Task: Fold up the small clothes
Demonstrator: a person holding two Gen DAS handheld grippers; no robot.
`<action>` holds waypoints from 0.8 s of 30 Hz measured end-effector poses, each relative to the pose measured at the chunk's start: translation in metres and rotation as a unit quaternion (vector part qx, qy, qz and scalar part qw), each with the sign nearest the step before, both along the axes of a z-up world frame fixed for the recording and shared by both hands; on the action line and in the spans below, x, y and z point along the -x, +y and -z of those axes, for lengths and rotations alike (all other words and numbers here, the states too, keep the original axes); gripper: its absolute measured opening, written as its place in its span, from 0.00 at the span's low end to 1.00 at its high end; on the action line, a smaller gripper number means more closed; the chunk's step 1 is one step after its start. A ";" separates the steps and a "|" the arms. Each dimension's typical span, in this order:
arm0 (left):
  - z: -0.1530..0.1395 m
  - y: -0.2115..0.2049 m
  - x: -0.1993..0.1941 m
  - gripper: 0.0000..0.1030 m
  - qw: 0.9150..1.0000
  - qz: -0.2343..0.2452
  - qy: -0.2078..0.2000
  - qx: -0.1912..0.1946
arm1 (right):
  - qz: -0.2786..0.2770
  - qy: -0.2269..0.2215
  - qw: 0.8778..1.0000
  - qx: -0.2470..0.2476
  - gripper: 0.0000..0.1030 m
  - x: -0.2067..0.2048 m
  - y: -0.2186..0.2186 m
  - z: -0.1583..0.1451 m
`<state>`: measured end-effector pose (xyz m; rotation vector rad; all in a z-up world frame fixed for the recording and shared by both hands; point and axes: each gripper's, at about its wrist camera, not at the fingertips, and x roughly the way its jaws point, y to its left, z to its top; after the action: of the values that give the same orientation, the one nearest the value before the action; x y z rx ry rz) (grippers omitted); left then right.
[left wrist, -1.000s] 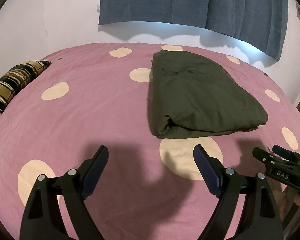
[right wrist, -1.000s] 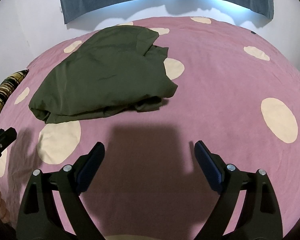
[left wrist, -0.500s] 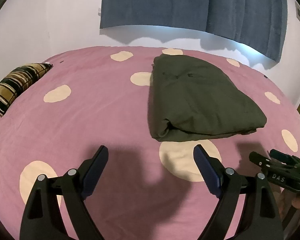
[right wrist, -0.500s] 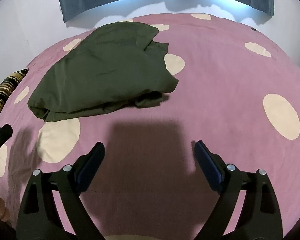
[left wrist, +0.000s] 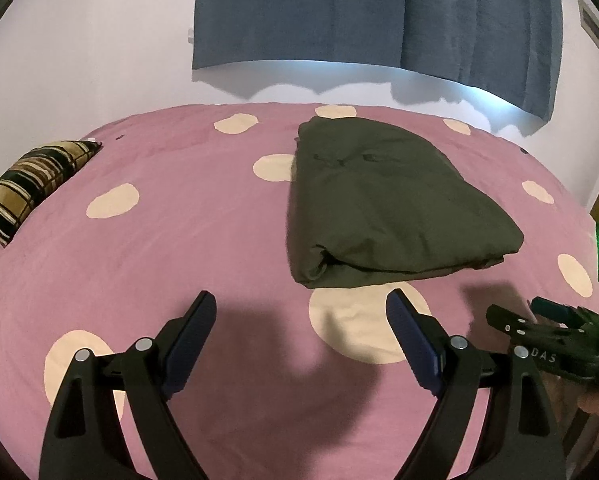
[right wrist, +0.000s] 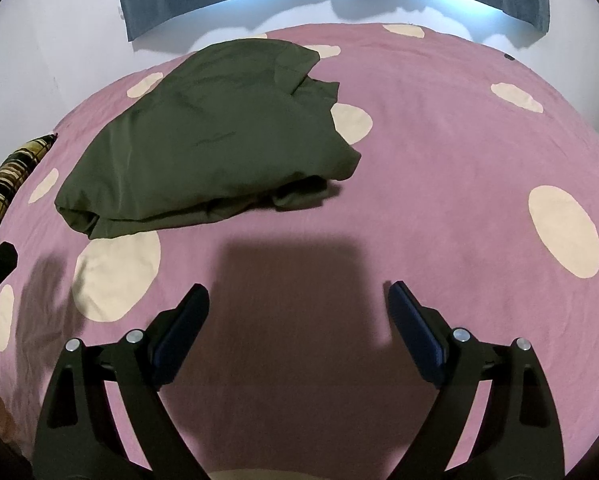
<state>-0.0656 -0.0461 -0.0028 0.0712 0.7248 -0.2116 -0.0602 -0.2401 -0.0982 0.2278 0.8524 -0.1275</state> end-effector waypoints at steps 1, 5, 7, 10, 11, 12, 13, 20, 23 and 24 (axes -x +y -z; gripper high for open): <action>0.000 -0.001 0.001 0.83 1.000 0.001 -0.001 -0.001 | 0.000 0.000 1.000 0.000 0.88 0.000 0.000 0.000; 0.000 -0.004 0.003 0.83 1.000 0.005 -0.005 -0.004 | 0.000 0.001 1.000 0.000 0.88 0.000 0.000 0.000; 0.000 -0.004 0.003 0.83 1.000 0.004 -0.003 -0.005 | -0.001 0.002 1.000 0.000 0.88 -0.001 0.000 0.001; 0.001 -0.005 0.003 0.83 1.000 0.003 0.001 -0.005 | -0.001 0.002 1.000 0.001 0.88 -0.001 0.001 0.001; 0.002 -0.005 0.003 0.83 1.000 0.002 0.002 -0.005 | -0.001 0.002 1.000 0.001 0.88 0.000 0.001 0.001; 0.002 -0.005 0.003 0.83 1.000 0.002 0.004 -0.005 | -0.001 0.002 1.000 0.001 0.89 0.000 0.001 0.001; 0.002 -0.005 0.004 0.83 1.000 0.003 0.005 -0.003 | -0.001 0.002 1.000 0.001 0.89 0.000 0.001 0.001; 0.005 -0.006 0.003 0.83 1.000 0.000 0.007 -0.006 | -0.003 0.004 1.000 0.001 0.89 -0.001 0.001 0.003; 0.007 -0.006 0.003 0.84 1.000 0.003 0.013 -0.003 | -0.003 0.004 1.000 0.001 0.89 -0.001 0.001 0.002; 0.007 -0.006 0.002 0.84 1.000 0.003 0.014 -0.003 | -0.003 0.004 1.000 0.002 0.89 -0.001 0.001 0.002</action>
<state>-0.0681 -0.0523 -0.0101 0.0766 0.7525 -0.2158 -0.0592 -0.2390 -0.1006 0.2224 0.8597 -0.1248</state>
